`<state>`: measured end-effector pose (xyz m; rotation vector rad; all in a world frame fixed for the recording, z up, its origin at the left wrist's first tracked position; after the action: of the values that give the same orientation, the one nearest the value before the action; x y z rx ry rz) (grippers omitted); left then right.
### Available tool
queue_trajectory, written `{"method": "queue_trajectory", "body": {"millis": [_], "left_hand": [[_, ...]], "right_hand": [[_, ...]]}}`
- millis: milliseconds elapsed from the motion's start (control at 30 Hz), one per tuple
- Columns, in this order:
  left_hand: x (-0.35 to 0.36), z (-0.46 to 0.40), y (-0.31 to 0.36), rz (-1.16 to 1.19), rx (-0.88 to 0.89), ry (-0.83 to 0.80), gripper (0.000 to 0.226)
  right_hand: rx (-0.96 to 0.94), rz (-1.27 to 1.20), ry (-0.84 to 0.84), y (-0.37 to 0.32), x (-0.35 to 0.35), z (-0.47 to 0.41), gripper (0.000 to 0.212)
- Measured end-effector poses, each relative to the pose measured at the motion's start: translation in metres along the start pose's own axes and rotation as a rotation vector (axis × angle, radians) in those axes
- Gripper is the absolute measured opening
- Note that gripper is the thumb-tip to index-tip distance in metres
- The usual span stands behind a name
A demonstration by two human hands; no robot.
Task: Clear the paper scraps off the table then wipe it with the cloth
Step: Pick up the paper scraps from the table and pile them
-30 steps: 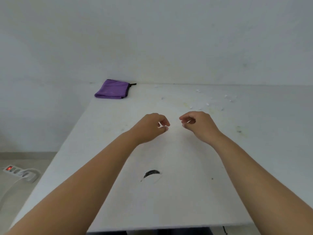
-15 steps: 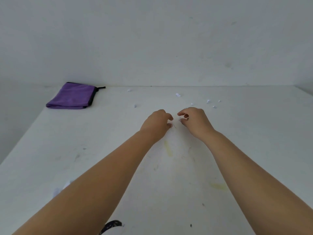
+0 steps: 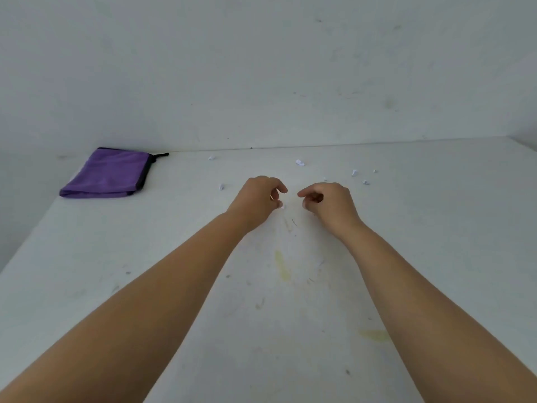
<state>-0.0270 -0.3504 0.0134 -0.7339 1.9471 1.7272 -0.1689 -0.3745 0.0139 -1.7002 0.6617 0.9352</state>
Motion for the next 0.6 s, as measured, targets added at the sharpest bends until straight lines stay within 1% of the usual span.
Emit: {"method": "queue_trajectory", "body": {"millis": [67, 133, 200, 233, 300, 400, 500, 600], "left_hand": [[0.010, -0.006, 0.006, -0.084, 0.020, -0.068, 0.032], [0.021, -0.011, 0.008, -0.164, -0.005, -0.140, 0.035], [0.029, -0.012, 0.009, -0.278, -0.038, -0.196, 0.034], [0.031, -0.012, 0.010, -0.311, -0.041, -0.194, 0.033], [0.029, -0.012, 0.011, -0.281, -0.036, -0.152, 0.030], [0.028, -0.002, 0.017, -0.097, -0.009, -0.118, 0.020], [0.042, 0.021, 0.032, 0.100, 0.005, -0.214, 0.007], [0.053, 0.045, 0.043, 0.149, -0.013, -0.289, 0.005]], "right_hand": [[0.109, -0.211, -0.032, 0.017, -0.006, 0.003, 0.024], [0.164, -0.384, -0.113, 0.029, -0.009, 0.012, 0.025], [0.170, -0.458, -0.140, 0.038, -0.020, 0.020, 0.025], [0.170, -0.460, -0.132, 0.044, -0.027, 0.025, 0.025], [0.172, -0.434, -0.116, 0.056, -0.041, 0.033, 0.025], [0.153, -0.313, -0.134, 0.071, -0.052, 0.048, 0.023], [0.099, -0.126, -0.153, 0.074, -0.055, 0.063, 0.022], [0.028, 0.099, -0.172, 0.066, -0.051, 0.072, 0.029]]}}
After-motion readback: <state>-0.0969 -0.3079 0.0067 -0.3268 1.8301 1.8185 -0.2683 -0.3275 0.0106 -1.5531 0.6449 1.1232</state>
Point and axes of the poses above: each hand's wrist, its own z-axis away from the middle knuckle, its own x-axis out of the palm, y = z × x, the point moved 10 cm from there along -z, towards the middle knuckle, and after that the axes turned 15 degrees about z, right-handed, at the moved point
